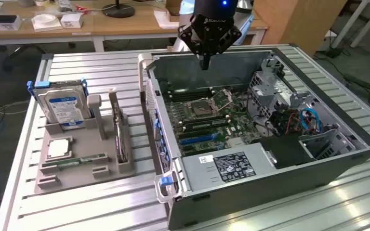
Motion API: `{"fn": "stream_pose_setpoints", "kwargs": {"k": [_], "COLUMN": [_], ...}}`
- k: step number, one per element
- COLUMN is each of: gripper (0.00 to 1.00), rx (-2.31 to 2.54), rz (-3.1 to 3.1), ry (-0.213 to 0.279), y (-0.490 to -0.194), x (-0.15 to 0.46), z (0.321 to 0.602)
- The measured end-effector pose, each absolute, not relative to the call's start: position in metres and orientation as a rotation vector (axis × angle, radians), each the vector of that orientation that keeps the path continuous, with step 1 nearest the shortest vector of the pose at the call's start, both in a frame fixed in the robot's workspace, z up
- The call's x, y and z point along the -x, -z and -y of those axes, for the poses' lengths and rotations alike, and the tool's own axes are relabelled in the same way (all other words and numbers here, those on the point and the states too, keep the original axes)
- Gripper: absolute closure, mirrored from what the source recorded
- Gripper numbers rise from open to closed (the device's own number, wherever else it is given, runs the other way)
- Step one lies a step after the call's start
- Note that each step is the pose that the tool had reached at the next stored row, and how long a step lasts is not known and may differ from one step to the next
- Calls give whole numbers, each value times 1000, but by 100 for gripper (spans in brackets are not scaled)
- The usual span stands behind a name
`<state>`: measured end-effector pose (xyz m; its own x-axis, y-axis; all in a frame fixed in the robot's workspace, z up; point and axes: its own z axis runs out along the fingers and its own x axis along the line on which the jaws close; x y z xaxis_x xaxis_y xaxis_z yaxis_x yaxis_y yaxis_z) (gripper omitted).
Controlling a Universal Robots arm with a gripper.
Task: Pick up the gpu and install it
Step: 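Reach for the gpu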
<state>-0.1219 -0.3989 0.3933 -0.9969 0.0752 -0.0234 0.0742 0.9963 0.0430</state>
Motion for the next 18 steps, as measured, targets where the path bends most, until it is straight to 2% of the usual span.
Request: {"fn": "stream_pose_setpoints", "kwargs": {"k": [18], "gripper": [90], "rx": [-116], "rz": [-3114], "ry": [-66], "y": [-393], "x": [140], "z": [399]}}
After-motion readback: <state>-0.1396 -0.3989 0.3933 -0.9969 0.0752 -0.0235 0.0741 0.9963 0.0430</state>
